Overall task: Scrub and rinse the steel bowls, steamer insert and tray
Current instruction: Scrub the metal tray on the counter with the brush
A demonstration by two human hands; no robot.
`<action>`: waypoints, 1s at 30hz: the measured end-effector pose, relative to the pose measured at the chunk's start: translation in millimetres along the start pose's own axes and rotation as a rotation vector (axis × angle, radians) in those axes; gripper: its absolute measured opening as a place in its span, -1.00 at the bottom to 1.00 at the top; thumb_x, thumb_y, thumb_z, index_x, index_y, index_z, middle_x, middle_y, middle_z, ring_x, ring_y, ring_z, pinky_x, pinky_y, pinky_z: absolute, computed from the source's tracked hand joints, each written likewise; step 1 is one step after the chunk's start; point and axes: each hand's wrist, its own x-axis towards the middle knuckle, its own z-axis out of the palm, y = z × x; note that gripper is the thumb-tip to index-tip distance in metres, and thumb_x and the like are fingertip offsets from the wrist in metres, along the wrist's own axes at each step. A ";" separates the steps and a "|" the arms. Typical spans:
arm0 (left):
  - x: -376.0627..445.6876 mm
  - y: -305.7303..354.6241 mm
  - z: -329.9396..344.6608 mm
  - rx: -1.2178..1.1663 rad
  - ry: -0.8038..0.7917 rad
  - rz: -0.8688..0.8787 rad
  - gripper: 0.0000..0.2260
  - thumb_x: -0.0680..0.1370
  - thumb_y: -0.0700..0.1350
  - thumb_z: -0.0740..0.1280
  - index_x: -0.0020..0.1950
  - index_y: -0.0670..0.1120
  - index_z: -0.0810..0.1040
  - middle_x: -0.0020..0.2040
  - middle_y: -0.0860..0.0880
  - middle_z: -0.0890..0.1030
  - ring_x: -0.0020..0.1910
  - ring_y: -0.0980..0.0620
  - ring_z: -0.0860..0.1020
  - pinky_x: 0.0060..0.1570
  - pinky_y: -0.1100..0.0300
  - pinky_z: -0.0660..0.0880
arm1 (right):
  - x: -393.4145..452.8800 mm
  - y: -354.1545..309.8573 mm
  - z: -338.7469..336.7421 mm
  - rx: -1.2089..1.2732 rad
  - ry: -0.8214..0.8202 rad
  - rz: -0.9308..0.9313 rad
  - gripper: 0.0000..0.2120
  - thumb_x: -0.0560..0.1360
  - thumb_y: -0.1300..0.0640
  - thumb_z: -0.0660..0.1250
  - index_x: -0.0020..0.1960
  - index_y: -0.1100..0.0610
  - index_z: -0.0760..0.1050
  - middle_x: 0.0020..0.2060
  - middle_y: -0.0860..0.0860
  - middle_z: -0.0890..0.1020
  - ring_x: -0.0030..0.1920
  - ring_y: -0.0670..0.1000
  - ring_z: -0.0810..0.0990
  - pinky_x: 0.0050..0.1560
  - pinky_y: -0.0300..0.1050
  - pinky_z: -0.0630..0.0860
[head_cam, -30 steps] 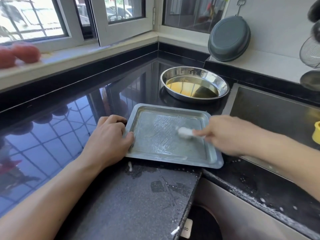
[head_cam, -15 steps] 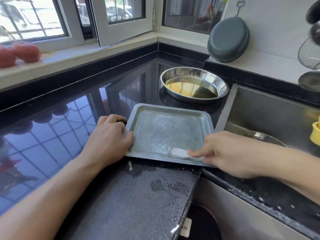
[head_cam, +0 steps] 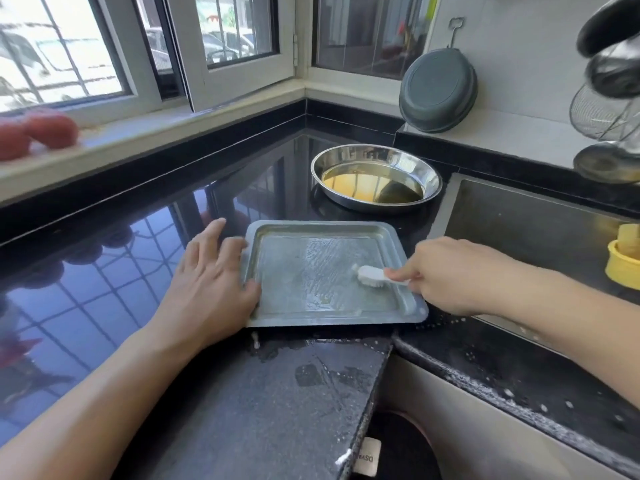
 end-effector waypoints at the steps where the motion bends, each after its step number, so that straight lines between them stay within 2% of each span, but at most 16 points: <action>1: -2.9 2.8 -1.9 0.039 -0.037 0.062 -0.49 0.54 0.05 0.10 0.51 0.04 0.35 0.67 -0.07 0.01 0.65 -0.11 -0.08 0.62 -0.05 -0.08 | 5.7 -3.5 -2.0 -0.030 0.002 0.003 -0.55 0.68 0.09 0.13 0.44 -0.38 0.35 0.05 -0.08 0.52 -0.10 0.04 0.54 -0.04 -0.04 0.57; 3: -7.2 11.1 -6.7 0.156 -0.154 0.187 -0.35 0.47 0.08 -0.13 0.53 0.12 0.36 0.68 -0.01 0.06 0.66 -0.05 -0.15 0.60 0.06 -0.24 | 16.7 -13.4 -7.7 -0.064 0.032 -0.005 -0.50 0.67 0.16 0.14 0.47 -0.33 0.35 0.20 0.00 0.54 -0.03 0.09 0.57 -0.04 -0.02 0.57; 5: -9.8 18.4 -15.4 0.269 -0.280 0.251 -0.22 0.37 0.12 -0.22 0.50 0.08 0.41 0.61 0.04 0.28 0.59 0.02 0.08 0.54 0.18 -0.09 | 27.7 -24.3 -14.5 -0.045 0.087 -0.012 -0.57 0.67 0.13 0.14 0.48 -0.18 0.40 0.26 0.06 0.52 0.05 0.12 0.58 -0.01 0.00 0.55; 6: -12.5 22.0 -22.6 0.308 -0.338 0.254 -0.26 0.40 0.15 -0.17 0.51 0.10 0.41 0.55 0.07 0.35 0.52 0.03 0.22 0.50 0.18 0.05 | 31.3 -30.6 -17.6 -0.036 0.106 -0.019 -0.58 0.67 0.13 0.13 0.49 -0.12 0.41 0.26 0.08 0.51 0.05 0.12 0.56 -0.03 0.00 0.52; 8: -17.6 28.1 -38.2 0.352 -0.459 0.272 -0.47 0.57 0.21 0.03 0.54 0.21 0.37 0.44 0.14 0.39 0.41 0.05 0.36 0.44 0.13 0.26 | 34.2 -44.5 -20.9 -0.022 0.119 -0.060 -0.53 0.65 0.21 0.14 0.49 -0.15 0.39 0.24 0.07 0.49 0.03 0.13 0.54 -0.06 0.02 0.50; 9: -20.7 31.3 -45.6 0.337 -0.527 0.286 -0.53 0.62 0.24 0.12 0.53 0.26 0.37 0.36 0.18 0.40 0.35 0.09 0.40 0.40 0.14 0.32 | 33.7 -50.9 -20.6 -0.011 0.120 -0.088 -0.49 0.64 0.24 0.16 0.49 -0.19 0.39 0.22 0.05 0.48 0.03 0.14 0.56 -0.05 0.03 0.53; 12: -27.9 40.6 -59.2 0.216 -0.664 0.347 -0.63 0.63 0.30 0.20 0.41 0.33 0.51 0.14 0.24 0.44 0.07 0.25 0.49 0.26 0.19 0.42 | 18.5 -61.5 -15.1 0.066 0.143 -0.148 -0.47 0.64 0.22 0.19 0.47 -0.27 0.37 0.11 -0.04 0.41 0.06 0.16 0.56 -0.07 0.01 0.50; 14: -27.1 42.5 -57.5 0.103 -0.675 0.391 -0.70 0.63 0.25 0.26 0.35 0.32 0.58 0.11 0.25 0.50 0.02 0.29 0.50 0.22 0.20 0.45 | -3.4 -59.4 -9.6 0.099 0.124 -0.149 -0.51 0.64 0.18 0.19 0.46 -0.26 0.40 0.12 0.00 0.43 0.09 0.18 0.56 -0.02 0.00 0.49; 16: -23.9 37.6 -54.9 0.078 -0.615 0.413 -0.68 0.63 0.21 0.30 0.39 0.33 0.55 0.24 0.28 0.51 0.19 0.29 0.47 0.33 0.17 0.41 | -29.2 -55.9 -2.4 0.055 0.099 -0.162 -0.54 0.62 0.16 0.19 0.42 -0.24 0.42 0.12 0.02 0.47 0.01 0.19 0.58 -0.02 0.05 0.56; 18: -21.1 31.4 -49.4 0.194 -0.516 0.411 -0.59 0.62 0.22 0.31 0.48 0.37 0.42 0.50 0.23 0.34 0.50 0.15 0.25 0.54 0.11 0.21 | -53.6 -56.8 6.4 0.002 0.056 -0.173 -0.60 0.60 0.13 0.17 0.35 -0.23 0.43 -0.04 -0.01 0.43 -0.14 0.14 0.54 -0.13 0.08 0.57; 20: -21.4 29.2 -45.1 0.269 -0.539 0.366 -0.50 0.62 0.26 0.28 0.55 0.42 0.26 0.64 0.17 0.13 0.63 0.05 0.05 0.61 0.05 0.04 | -70.7 -60.6 12.6 -0.033 -0.014 -0.179 -0.63 0.58 0.13 0.13 0.31 -0.18 0.43 -0.14 -0.03 0.37 -0.24 0.07 0.46 -0.24 0.05 0.50; 21: -22.3 30.5 -44.1 0.259 -0.589 0.330 -0.47 0.63 0.27 0.26 0.58 0.43 0.18 0.66 0.16 0.07 0.64 0.05 0.01 0.60 0.04 0.01 | -74.4 -60.8 13.6 -0.051 -0.037 -0.174 -0.61 0.57 0.16 0.11 0.32 -0.14 0.43 -0.15 -0.03 0.36 -0.28 0.04 0.41 -0.29 0.02 0.44; 23: -24.1 33.8 -44.7 0.253 -0.637 0.305 -0.43 0.63 0.30 0.23 0.60 0.44 0.07 0.67 0.16 0.04 0.63 0.04 0.02 0.60 0.01 0.08 | -68.6 -57.1 8.5 -0.069 -0.042 -0.111 -0.59 0.54 0.22 0.09 0.29 -0.04 0.48 -0.16 -0.02 0.39 -0.31 0.00 0.38 -0.29 -0.01 0.45; 24: -26.2 35.3 -45.4 0.282 -0.642 0.310 -0.41 0.63 0.33 0.21 0.61 0.43 0.04 0.65 0.15 0.05 0.62 0.03 0.04 0.59 0.00 0.13 | -59.5 -54.2 3.7 -0.076 -0.024 -0.062 -0.63 0.54 0.23 0.11 0.25 0.00 0.51 -0.19 -0.01 0.39 -0.32 0.00 0.39 -0.27 -0.03 0.47; 26: -33.0 42.5 -46.9 0.350 -0.641 0.338 -0.38 0.61 0.37 0.18 0.62 0.41 0.00 0.61 0.12 0.13 0.57 0.00 0.13 0.55 0.00 0.22 | -33.5 -48.7 -6.6 -0.110 0.050 0.020 -0.73 0.55 0.23 0.15 0.18 0.08 0.52 -0.25 0.00 0.34 -0.32 0.02 0.38 -0.33 -0.10 0.38; 30: -49.7 66.1 -41.6 0.439 -0.558 0.447 -0.38 0.59 0.43 0.14 0.62 0.38 0.04 0.33 0.07 0.33 0.35 -0.01 0.34 0.38 0.00 0.29 | 11.9 -52.9 -14.7 -0.100 0.078 0.025 -0.78 0.53 0.32 0.15 0.11 0.18 0.47 -0.27 0.04 0.31 -0.33 0.01 0.33 -0.38 -0.13 0.28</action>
